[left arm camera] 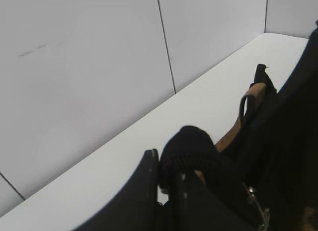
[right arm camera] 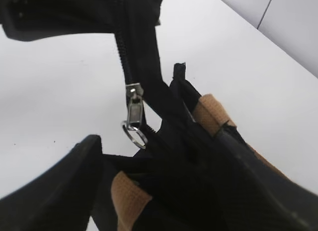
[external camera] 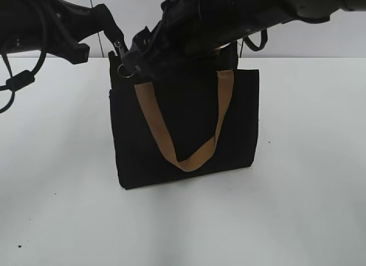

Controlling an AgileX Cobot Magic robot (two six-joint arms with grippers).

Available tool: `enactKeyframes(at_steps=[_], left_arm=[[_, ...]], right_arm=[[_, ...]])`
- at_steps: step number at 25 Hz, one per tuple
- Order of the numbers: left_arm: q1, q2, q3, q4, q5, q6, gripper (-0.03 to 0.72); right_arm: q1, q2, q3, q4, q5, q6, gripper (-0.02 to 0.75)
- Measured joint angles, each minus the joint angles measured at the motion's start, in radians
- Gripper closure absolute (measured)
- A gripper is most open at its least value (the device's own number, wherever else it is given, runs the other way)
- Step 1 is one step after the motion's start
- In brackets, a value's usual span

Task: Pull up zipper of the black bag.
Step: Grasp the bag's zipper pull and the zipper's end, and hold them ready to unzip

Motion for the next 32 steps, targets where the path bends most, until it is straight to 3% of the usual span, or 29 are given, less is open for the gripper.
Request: enactKeyframes(at_steps=[4, 18, 32], left_arm=[[0.0, 0.0, 0.0, 0.0, 0.0, 0.0, 0.655], [0.0, 0.003, -0.001, -0.005, -0.011, -0.001, 0.655], [0.0, 0.005, -0.001, -0.077, -0.046, -0.001, 0.655]], right_arm=[[0.0, 0.041, -0.017, 0.0, 0.007, -0.066, 0.225], [0.001, 0.067, -0.024, 0.0, 0.014, -0.146, 0.421], [0.036, 0.076, -0.024, 0.0, 0.018, -0.2, 0.444]])
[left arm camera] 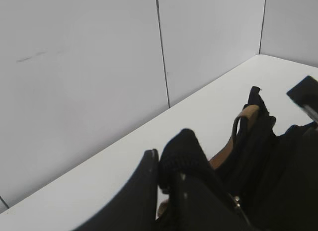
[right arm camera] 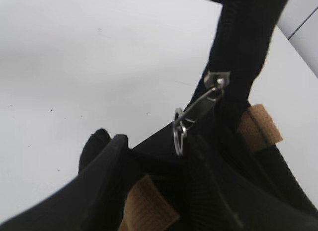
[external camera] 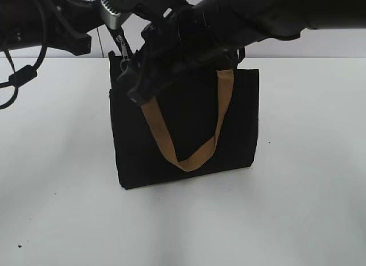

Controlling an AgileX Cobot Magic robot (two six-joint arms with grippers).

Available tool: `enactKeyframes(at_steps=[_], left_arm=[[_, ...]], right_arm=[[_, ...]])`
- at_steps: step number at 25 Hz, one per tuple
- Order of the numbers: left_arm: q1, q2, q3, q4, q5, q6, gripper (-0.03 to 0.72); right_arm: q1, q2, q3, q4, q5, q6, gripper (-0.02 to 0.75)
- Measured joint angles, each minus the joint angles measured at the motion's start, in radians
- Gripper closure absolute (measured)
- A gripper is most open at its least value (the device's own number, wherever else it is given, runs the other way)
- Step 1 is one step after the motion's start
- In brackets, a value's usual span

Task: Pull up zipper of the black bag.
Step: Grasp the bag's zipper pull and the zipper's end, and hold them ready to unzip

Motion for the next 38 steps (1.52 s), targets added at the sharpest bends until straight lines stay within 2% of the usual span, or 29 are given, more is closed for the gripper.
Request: enactKeyframes(at_steps=[6, 8, 14, 15, 20, 28, 38], left_arm=[[0.0, 0.0, 0.0, -0.003, 0.0, 0.0, 0.655], [0.0, 0.0, 0.0, -0.003, 0.0, 0.0, 0.655], [0.0, 0.0, 0.0, -0.003, 0.006, 0.0, 0.655], [0.0, 0.0, 0.0, -0.003, 0.016, 0.0, 0.655], [0.0, 0.0, 0.0, -0.002, 0.096, 0.0, 0.655], [-0.001, 0.001, 0.0, -0.011, 0.372, 0.0, 0.656], [-0.006, 0.005, 0.004, -0.14, 0.461, 0.0, 0.656]], right_arm=[[0.0, 0.004, 0.0, 0.001, -0.029, -0.001, 0.456], [0.0, 0.004, 0.0, 0.001, -0.045, -0.001, 0.501], [0.0, 0.004, 0.0, 0.001, -0.049, -0.001, 0.724], [0.0, 0.004, 0.0, 0.001, -0.049, 0.0, 0.741], [0.0, 0.004, 0.0, 0.001, -0.035, 0.015, 0.751], [-0.039, -0.03, -0.001, 0.004, 0.009, 0.077, 0.751], [-0.124, -0.055, -0.001, 0.005, 0.089, 0.161, 0.751]])
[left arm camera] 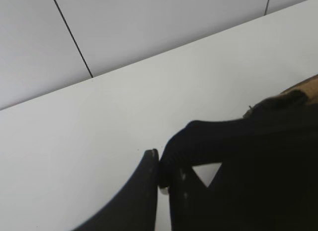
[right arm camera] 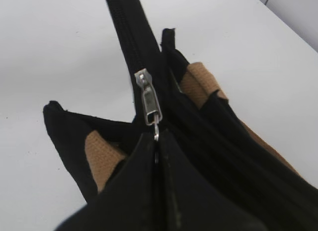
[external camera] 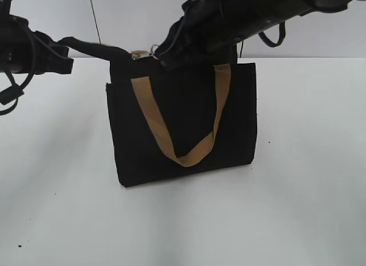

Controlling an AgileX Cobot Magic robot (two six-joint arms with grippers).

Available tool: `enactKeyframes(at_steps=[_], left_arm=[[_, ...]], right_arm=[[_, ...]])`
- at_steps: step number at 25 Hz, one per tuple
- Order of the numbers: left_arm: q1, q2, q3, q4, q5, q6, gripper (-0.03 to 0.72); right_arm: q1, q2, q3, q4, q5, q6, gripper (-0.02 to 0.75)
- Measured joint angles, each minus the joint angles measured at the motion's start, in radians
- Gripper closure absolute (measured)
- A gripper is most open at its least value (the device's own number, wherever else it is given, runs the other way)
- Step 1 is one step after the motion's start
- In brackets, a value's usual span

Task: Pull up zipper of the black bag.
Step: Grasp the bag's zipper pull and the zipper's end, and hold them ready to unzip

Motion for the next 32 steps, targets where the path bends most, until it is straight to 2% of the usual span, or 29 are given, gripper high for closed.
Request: enactKeyframes(at_steps=[11, 16, 21, 24, 26, 28, 32], left_arm=[[-0.059, 0.0, 0.053, -0.064, 0.018, 0.0, 0.656], [-0.071, 0.0, 0.053, -0.087, 0.029, -0.002, 0.656], [-0.074, 0.0, 0.053, -0.124, 0.029, -0.003, 0.656], [-0.074, 0.0, 0.053, -0.192, 0.033, -0.003, 0.656], [-0.074, 0.0, 0.053, -0.223, 0.036, -0.003, 0.652], [-0.074, 0.0, 0.053, -0.241, 0.036, -0.004, 0.608], [-0.074, -0.016, 0.053, -0.288, 0.045, -0.004, 0.335]], right_arm=[[-0.238, -0.063, 0.0, -0.003, 0.192, 0.022, 0.751], [-0.324, -0.064, 0.0, -0.078, 0.258, 0.099, 0.751], [-0.325, -0.064, 0.0, -0.107, 0.27, 0.146, 0.751], [-0.299, -0.064, 0.0, -0.102, 0.27, 0.149, 0.741], [-0.279, -0.065, 0.0, -0.094, 0.27, 0.15, 0.692], [-0.256, -0.069, 0.0, -0.088, 0.271, 0.151, 0.566], [-0.245, -0.098, 0.0, -0.085, 0.301, 0.203, 0.271]])
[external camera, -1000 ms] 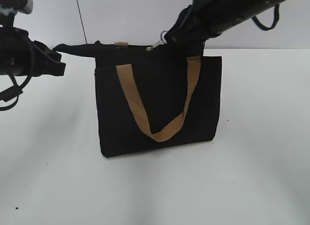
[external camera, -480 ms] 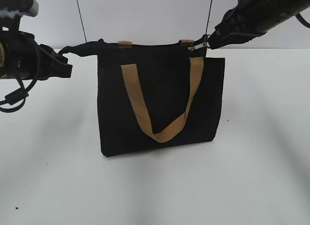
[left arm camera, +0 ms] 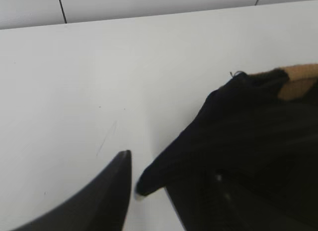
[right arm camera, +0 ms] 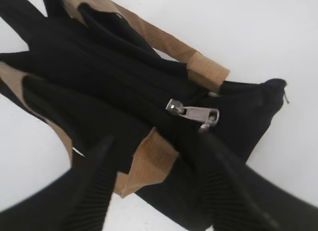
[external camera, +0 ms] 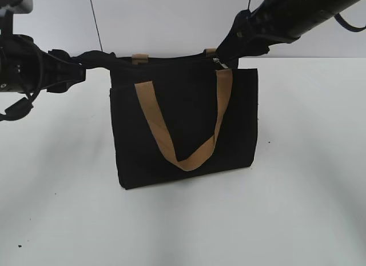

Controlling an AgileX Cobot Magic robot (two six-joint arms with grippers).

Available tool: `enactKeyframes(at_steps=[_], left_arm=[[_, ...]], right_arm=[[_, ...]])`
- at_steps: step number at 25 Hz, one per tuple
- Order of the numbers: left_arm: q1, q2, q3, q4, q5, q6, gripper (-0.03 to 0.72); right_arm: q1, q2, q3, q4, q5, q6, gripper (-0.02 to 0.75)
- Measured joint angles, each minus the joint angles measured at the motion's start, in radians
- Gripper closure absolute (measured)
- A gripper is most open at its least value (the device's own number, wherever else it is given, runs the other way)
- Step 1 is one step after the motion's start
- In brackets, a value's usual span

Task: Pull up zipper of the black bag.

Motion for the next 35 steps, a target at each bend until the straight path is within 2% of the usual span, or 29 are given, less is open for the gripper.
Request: enactKeyframes(at_steps=[2, 6, 12, 15, 20, 24, 28, 35], left_arm=[[0.0, -0.015, 0.0, -0.018, 0.02, -0.001, 0.228], [0.0, -0.029, 0.0, -0.024, 0.109, -0.002, 0.176], [-0.02, -0.096, 0.0, -0.056, 0.297, -0.003, 0.171], [-0.063, -0.157, 0.0, -0.075, 0.399, 0.026, 0.171], [-0.145, -0.293, 0.0, -0.169, 0.544, 0.096, 0.171], [-0.183, -0.43, 0.0, -0.203, 0.661, 0.114, 0.181], [-0.188, -0.605, 0.0, -0.223, 0.792, 0.171, 0.194], [-0.188, -0.834, 0.0, -0.3, 1.031, 0.339, 0.198]], right_arm=[[0.0, -0.014, 0.0, -0.007, 0.022, 0.028, 0.2], [0.0, -0.041, 0.0, -0.041, 0.085, 0.089, 0.161], [0.0, -0.066, 0.0, -0.106, 0.217, 0.217, 0.158], [0.0, -0.071, 0.0, -0.114, 0.282, 0.265, 0.158], [0.0, -0.086, 0.0, -0.122, 0.369, 0.285, 0.158], [0.0, -0.158, 0.016, -0.126, 0.401, 0.287, 0.158], [0.0, -0.3, 0.12, -0.127, 0.403, 0.287, 0.16], [0.0, -0.643, 0.35, -0.133, 0.404, 0.31, 0.16]])
